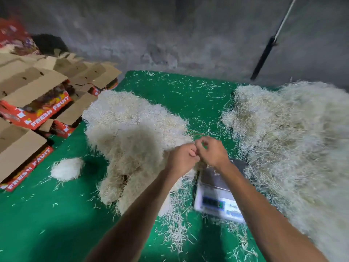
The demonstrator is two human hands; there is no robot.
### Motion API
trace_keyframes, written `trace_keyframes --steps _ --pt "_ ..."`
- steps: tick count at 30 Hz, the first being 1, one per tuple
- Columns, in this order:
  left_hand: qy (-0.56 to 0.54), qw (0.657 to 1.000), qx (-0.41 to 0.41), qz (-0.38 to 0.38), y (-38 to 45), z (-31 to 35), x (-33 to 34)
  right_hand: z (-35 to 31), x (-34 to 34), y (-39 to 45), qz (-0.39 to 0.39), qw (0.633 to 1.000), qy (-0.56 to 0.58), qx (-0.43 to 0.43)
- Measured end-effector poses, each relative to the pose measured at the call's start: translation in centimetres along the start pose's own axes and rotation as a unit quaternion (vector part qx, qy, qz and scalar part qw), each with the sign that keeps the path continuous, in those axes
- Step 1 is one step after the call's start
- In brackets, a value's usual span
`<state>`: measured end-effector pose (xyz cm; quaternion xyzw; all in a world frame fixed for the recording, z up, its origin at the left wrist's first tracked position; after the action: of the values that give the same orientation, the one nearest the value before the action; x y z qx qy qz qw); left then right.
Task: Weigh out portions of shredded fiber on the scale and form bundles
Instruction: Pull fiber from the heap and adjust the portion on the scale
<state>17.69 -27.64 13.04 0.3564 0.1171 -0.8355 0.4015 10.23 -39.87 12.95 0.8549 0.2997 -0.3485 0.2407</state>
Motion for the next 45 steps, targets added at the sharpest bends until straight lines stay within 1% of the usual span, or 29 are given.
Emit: trace_keyframes --steps 2,4,7,9,11,14,15,16,17,18,19,20,22,23,24,25,26,28,31,32,33,34,36,37,38,39,41,43,45 --pt "-0.028 0.998 -0.006 -0.048 0.7 1.9 4.2 4.8 -2.8 -0.6 0.023 0.999 -0.022 0.025" --pt "-0.05 0.995 0.012 -0.087 1.4 4.5 8.7 10.0 -5.6 -1.1 0.038 0.997 -0.037 0.05" --pt "-0.058 0.993 0.031 -0.098 2.0 7.0 13.7 15.9 -8.1 -1.8 0.028 0.994 -0.069 0.08" --pt "-0.058 0.991 0.041 -0.117 2.3 8.4 17.6 20.3 -9.0 -2.1 0.015 0.985 -0.142 0.094" --pt "-0.028 0.985 0.06 -0.157 2.1 9.3 21.2 24.4 -8.8 -3.0 -0.038 0.964 -0.235 0.121" --pt "0.065 0.971 0.096 -0.208 2.0 9.5 25.8 29.6 -6.5 -5.9 -0.142 0.93 -0.278 0.196" --pt "0.102 0.965 0.117 -0.212 1.8 9.6 26.7 30.3 -5.7 -7.1 -0.136 0.927 -0.289 0.198" --pt "0.132 0.958 0.144 -0.207 1.7 9.8 27.4 30.6 -5.0 -8.2 -0.098 0.932 -0.296 0.185" --pt "0.155 0.951 0.176 -0.2 1.7 10.2 28.4 30.8 -4.6 -9.0 -0.041 0.944 -0.281 0.171" --pt "0.164 0.947 0.202 -0.19 1.7 10.7 29.3 30.7 -4.5 -9.6 0.022 0.957 -0.229 0.178" --pt "0.153 0.947 0.213 -0.183 1.5 11.2 30.1 30.6 -4.6 -10.0 0.08 0.965 -0.136 0.211" --pt "0.114 0.958 0.189 -0.185 1.3 11.8 30.6 30.4 -5.1 -10.2 0.129 0.956 -0.021 0.263" --pt "-0.02 0.978 0.059 -0.199 0.8 13.1 31.1 30.2 -7.0 -9.7 0.191 0.901 0.175 0.349" --pt "-0.096 0.972 -0.025 -0.212 0.3 13.8 31.4 30.1 -8.2 -9.4 0.217 0.871 0.236 0.371" --pt "-0.162 0.957 -0.095 -0.221 -0.3 14.6 31.5 29.7 -9.6 -8.9 0.244 0.851 0.274 0.376" --pt "-0.207 0.943 -0.13 -0.224 -0.6 15.7 31.3 29.3 -11.2 -8.4 0.264 0.845 0.288 0.366" --pt "-0.232 0.938 -0.128 -0.222 -0.6 16.9 30.9 28.6 -12.9 -7.7 0.274 0.853 0.283 0.343" --pt "-0.23 0.945 -0.078 -0.22 0.4 19.6 29.3 27.5 -16.1 -6.5 0.276 0.869 0.281 0.299" --pt "-0.206 0.952 -0.033 -0.226 3.4 23.6 25.8 26.3 -20.6 -5.1 0.285 0.862 0.328 0.262" --pt "-0.188 0.955 -0.028 -0.226 4.5 24.8 24.5 25.9 -21.6 -4.8 0.269 0.863 0.339 0.259" --pt "-0.171 0.958 -0.028 -0.229 5.4 26.1 23.2 25.4 -22.3 -4.5 0.243 0.88 0.318 0.257" --pt "-0.161 0.959 -0.029 -0.233 6.1 27.2 21.9 24.7 -22.9 -4.5 0.214 0.907 0.26 0.253" --pt "-0.165 0.954 -0.031 -0.249 6.8 29.7 19.9 23.2 -23.8 -4.2 0.172 0.956 0.143 0.188" --pt "-0.167 0.952 -0.024 -0.257 6.8 30.9 19.1 22.6 -24.2 -4.0 0.166 0.969 0.101 0.153" --pt "-0.163 0.952 -0.008 -0.258 6.7 32.1 18.1 21.9 -25.0 -3.9 0.171 0.975 0.062 0.128" --pt "-0.156 0.955 0.009 -0.251 6.7 33.1 17.4 22.0 -25.7 -3.6 0.173 0.976 0.038 0.128" --pt "-0.173 0.966 0.025 -0.19 7.2 34.8 15.4 23.0 -27.6 -3.6 0.172 0.971 -0.015 0.167" --pt "-0.251 0.962 0.009 -0.103 8.3 36.4 12.6 24.6 -29.3 -4.3 0.133 0.965 -0.108 0.197" --pt "-0.333 0.94 -0.01 -0.066 9.2 38.1 10.2 25.6 -30.2 -4.8 0.075 0.961 -0.161 0.212"
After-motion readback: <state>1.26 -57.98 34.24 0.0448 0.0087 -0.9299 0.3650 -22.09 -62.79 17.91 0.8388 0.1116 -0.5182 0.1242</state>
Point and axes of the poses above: each hand's wrist, its own y-axis towards the middle knuckle, its own x-axis out of the palm, z = x × y, the point moved 4 cm from there along y, towards the middle knuckle, and after that the axes turned 12 degrees about z, right-handed, at the moved point
